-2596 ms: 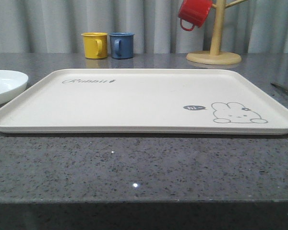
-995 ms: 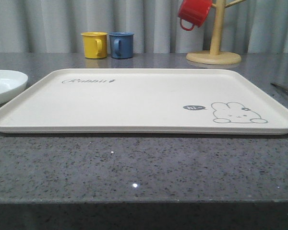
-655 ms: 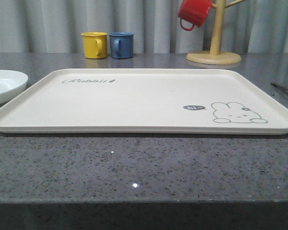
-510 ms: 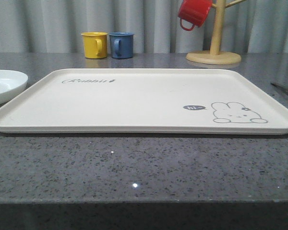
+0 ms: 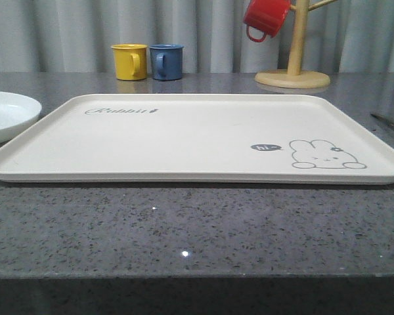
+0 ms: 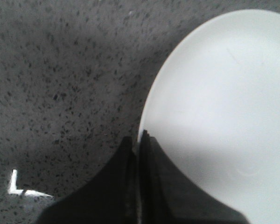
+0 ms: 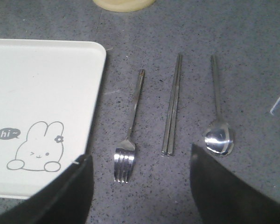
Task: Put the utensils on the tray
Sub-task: 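Lift the plate and carry it over the tray with the left gripper, then lower the plate onto the tray, open the left gripper, withdraw, then move the right gripper down over the steel fork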
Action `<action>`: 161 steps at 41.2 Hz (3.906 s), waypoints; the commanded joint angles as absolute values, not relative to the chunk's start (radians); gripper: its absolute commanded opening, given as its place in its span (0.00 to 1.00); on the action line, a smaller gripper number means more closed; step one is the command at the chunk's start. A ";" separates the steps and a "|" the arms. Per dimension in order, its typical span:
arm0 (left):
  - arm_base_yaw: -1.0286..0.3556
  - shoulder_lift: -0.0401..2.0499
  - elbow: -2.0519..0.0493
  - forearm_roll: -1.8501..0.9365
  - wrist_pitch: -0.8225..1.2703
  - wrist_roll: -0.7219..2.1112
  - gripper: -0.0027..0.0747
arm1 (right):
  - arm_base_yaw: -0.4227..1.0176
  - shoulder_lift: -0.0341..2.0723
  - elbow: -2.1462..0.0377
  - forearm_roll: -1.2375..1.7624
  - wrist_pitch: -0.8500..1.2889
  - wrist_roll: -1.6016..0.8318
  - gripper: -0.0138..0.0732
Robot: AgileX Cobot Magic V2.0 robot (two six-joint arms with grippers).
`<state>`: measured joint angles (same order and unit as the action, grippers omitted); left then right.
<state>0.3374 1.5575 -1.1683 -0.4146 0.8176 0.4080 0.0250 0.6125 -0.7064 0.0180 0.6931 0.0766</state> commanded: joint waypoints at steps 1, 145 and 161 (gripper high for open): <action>0.330 1.479 -1.256 -0.482 0.851 0.411 0.01 | 0.019 0.620 -0.732 0.014 0.631 0.067 0.71; -0.557 0.914 -1.029 -0.213 0.872 0.337 0.58 | 0.129 1.075 -1.049 0.000 1.058 0.067 0.69; -0.557 0.961 -1.029 -0.213 0.869 0.337 0.58 | 0.116 1.410 -1.250 -0.076 1.102 0.134 0.57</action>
